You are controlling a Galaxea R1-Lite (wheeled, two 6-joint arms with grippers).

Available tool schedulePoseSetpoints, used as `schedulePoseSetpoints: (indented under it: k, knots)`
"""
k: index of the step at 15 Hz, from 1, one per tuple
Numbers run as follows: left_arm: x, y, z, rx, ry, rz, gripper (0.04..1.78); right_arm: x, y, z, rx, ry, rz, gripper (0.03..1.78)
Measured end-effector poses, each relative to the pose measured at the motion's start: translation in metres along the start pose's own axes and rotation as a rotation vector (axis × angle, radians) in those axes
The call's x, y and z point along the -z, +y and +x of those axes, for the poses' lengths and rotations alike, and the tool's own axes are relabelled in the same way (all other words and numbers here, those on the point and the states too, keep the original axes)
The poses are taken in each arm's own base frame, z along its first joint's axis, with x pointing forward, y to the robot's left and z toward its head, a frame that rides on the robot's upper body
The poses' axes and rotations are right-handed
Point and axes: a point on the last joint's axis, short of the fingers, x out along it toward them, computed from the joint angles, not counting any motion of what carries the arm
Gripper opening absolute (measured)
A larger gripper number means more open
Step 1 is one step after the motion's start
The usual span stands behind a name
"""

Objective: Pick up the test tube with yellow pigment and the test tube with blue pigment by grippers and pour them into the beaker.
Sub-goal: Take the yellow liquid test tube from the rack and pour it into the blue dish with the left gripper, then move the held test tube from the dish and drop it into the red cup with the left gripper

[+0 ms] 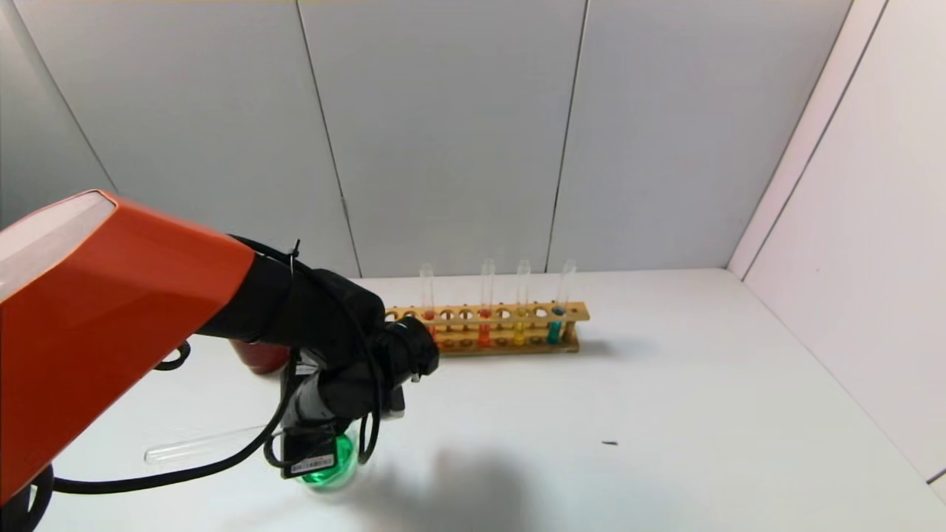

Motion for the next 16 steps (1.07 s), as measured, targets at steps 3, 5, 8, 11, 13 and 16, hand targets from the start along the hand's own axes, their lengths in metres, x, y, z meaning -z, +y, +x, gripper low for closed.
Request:
schedulePoseSetpoints:
  k: [3,5,8,11,13,16]
  knots:
    - [0.007,0.001,0.0,0.006,-0.009,-0.174,0.32,0.0,0.0,0.0,0.0,0.0,0.0,1.7]
    - [0.014,0.002,-0.005,0.001,-0.017,-0.29,0.32,0.0,0.0,0.0,0.0,0.0,0.0,1.7]
    - [0.032,0.006,-0.018,0.003,-0.069,-0.429,0.32,0.0,0.0,0.0,0.0,0.0,0.0,1.7]
    - [0.048,0.015,-0.037,0.005,-0.192,-0.644,0.32,0.0,0.0,0.0,0.0,0.0,0.0,1.7]
    - [0.059,0.024,-0.048,-0.002,-0.276,-0.781,0.32,0.0,0.0,0.0,0.0,-0.001,0.0,1.7]
    - [0.078,0.042,-0.056,-0.026,-0.347,-0.905,0.32,0.0,0.0,0.0,0.0,-0.001,0.0,1.7]
